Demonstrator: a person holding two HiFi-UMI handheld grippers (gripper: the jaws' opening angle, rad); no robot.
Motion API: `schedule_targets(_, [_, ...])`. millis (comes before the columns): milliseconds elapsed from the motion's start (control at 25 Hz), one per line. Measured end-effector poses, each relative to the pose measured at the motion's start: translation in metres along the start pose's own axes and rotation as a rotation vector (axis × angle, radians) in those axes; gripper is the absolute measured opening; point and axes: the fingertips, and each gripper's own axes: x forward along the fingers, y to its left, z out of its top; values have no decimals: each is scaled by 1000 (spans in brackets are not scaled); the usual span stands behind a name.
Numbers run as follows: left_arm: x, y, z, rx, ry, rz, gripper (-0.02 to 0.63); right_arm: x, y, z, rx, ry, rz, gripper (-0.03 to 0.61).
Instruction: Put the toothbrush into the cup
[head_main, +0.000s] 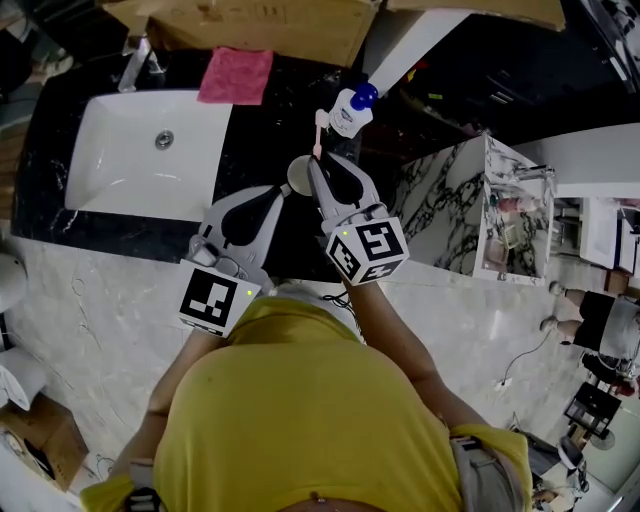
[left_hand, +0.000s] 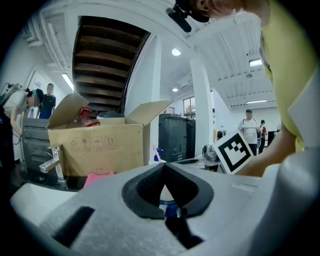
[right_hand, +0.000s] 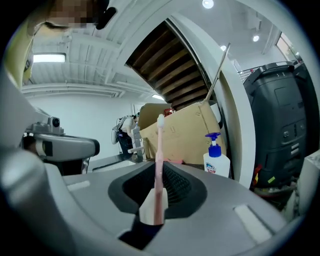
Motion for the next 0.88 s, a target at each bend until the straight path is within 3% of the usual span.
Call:
schedule_targets(520, [3,-10,3,6,-10,-36,3,0,-1,-37,-90,293,-44,63])
schedule_targets(760, [1,-11,8,1,-25,-43,3,-11,-2,-35,-89,309,-69,151])
schedule_targets(880, [2,-13,11,0,-38,-47,3,-23,-4,-30,-95,294,-102,160])
